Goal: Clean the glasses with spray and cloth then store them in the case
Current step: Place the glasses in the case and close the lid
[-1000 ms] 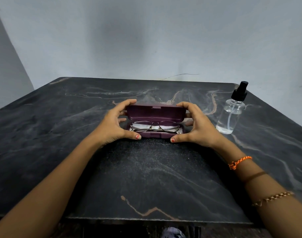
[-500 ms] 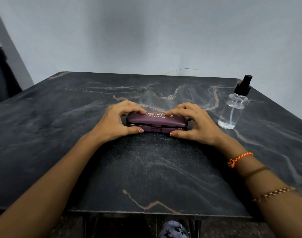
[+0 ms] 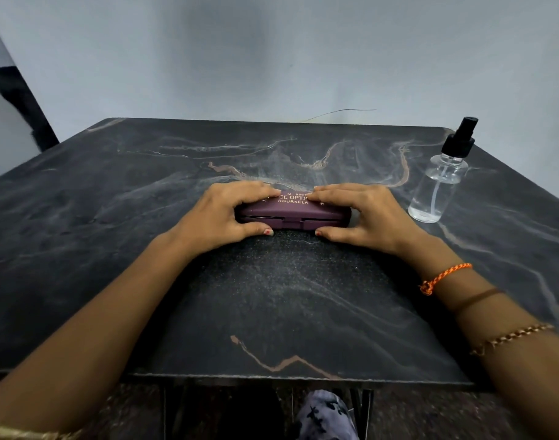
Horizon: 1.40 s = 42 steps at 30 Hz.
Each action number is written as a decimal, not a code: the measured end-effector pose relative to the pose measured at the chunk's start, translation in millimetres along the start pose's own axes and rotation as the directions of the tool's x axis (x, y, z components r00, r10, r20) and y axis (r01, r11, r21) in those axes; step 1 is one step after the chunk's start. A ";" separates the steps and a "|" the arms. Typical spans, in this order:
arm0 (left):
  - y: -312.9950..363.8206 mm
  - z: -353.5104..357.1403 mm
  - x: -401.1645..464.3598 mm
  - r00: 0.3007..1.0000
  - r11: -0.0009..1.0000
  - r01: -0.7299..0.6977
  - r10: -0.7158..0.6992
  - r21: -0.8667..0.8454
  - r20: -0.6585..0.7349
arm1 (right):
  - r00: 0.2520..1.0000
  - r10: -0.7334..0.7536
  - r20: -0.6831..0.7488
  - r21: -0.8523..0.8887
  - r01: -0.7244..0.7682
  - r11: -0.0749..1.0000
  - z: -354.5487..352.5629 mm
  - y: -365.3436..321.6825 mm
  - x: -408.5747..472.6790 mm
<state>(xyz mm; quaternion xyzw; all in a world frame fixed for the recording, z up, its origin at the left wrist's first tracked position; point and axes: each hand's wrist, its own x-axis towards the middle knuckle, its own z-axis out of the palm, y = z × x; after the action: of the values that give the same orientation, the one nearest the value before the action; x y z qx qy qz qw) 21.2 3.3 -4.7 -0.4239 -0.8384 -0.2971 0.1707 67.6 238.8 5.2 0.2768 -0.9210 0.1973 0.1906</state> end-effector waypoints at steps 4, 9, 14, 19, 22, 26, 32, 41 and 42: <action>-0.4 0.8 -0.7 1.000 0.997 -0.014 0.013 0.074 0.025 | 0.999 -0.050 -0.007 -0.056 0.050 0.997 1.4 0.2 -0.9; 0.5 1.1 -3.6 0.996 0.977 -0.082 0.076 0.199 0.041 | 0.996 -0.091 -0.012 -0.122 0.089 0.989 4.2 -0.5 -2.1; 1.5 1.6 -5.0 0.989 0.948 -0.142 0.129 0.283 0.066 | 0.988 -0.153 -0.010 -0.207 0.148 0.967 5.6 0.6 -3.8; 2.4 1.9 -5.9 0.982 0.926 -0.185 0.164 0.330 0.092 | 0.981 -0.191 0.019 -0.278 0.189 0.942 8.7 2.3 -4.6; 2.8 2.3 -5.9 0.984 0.929 -0.172 0.146 0.329 0.100 | 0.983 -0.181 0.016 -0.275 0.179 0.945 8.7 1.8 -4.6; 2.8 2.0 -7.5 0.989 0.937 -0.140 0.120 0.321 0.082 | 0.996 -0.093 -0.008 -0.189 0.090 0.978 6.2 -0.4 -4.6; 4.2 0.4 -5.9 0.976 0.856 -0.217 0.203 0.469 0.082 | 1.000 -0.027 -0.001 -0.244 0.026 0.969 9.7 1.5 -1.3; 13.6 -5.7 -3.1 0.997 0.846 0.046 -0.008 0.530 -0.075 | 0.990 0.090 -0.104 -0.220 -0.111 0.969 5.8 0.9 0.9; 12.6 -4.7 -3.2 0.991 0.843 0.122 -0.077 0.524 -0.107 | 0.987 0.096 -0.130 -0.216 -0.123 0.969 5.8 0.2 0.6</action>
<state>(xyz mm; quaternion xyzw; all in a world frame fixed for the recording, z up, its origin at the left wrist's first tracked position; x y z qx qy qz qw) 33.4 4.2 1.6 -0.3041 -0.9009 -0.0799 0.2993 65.6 236.0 0.6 0.1901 -0.9382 0.1186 0.2636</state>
